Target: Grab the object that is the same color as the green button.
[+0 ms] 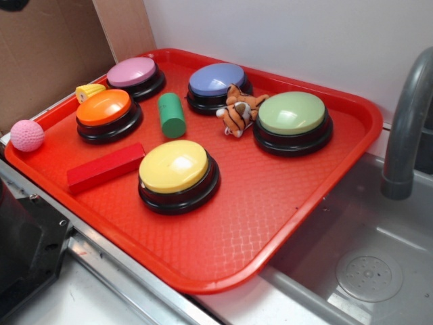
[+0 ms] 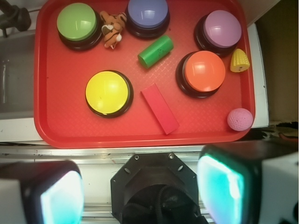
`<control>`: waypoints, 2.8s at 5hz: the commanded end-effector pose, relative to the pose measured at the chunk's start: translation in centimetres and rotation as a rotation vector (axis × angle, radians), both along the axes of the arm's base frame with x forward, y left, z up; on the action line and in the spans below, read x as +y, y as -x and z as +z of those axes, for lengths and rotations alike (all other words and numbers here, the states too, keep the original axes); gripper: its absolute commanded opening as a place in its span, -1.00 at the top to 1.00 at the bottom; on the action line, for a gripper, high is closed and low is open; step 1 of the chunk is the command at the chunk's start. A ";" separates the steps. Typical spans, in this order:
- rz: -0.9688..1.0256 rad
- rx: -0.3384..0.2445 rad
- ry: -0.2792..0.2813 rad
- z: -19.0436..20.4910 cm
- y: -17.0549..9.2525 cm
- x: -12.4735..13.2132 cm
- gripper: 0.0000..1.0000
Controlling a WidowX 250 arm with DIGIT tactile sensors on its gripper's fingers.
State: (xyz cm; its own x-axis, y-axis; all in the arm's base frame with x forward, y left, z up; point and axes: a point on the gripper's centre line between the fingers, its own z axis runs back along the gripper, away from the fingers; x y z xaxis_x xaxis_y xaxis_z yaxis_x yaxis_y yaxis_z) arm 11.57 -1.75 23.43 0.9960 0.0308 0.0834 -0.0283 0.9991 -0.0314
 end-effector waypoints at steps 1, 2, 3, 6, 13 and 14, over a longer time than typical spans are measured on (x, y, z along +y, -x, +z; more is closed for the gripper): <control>0.000 0.000 0.000 0.0 0.0 0.0 -1.00; 0.082 -0.083 0.032 -0.3 -1.1 0.2 -1.00; 0.108 -0.103 0.087 -1.3 -3.1 0.3 -1.00; 0.469 -0.131 0.088 -7.5 -9.2 1.4 -1.00; 0.924 -0.181 -0.037 -21.4 -14.5 2.9 1.00; 0.908 -0.206 -0.019 -20.8 -14.5 2.9 1.00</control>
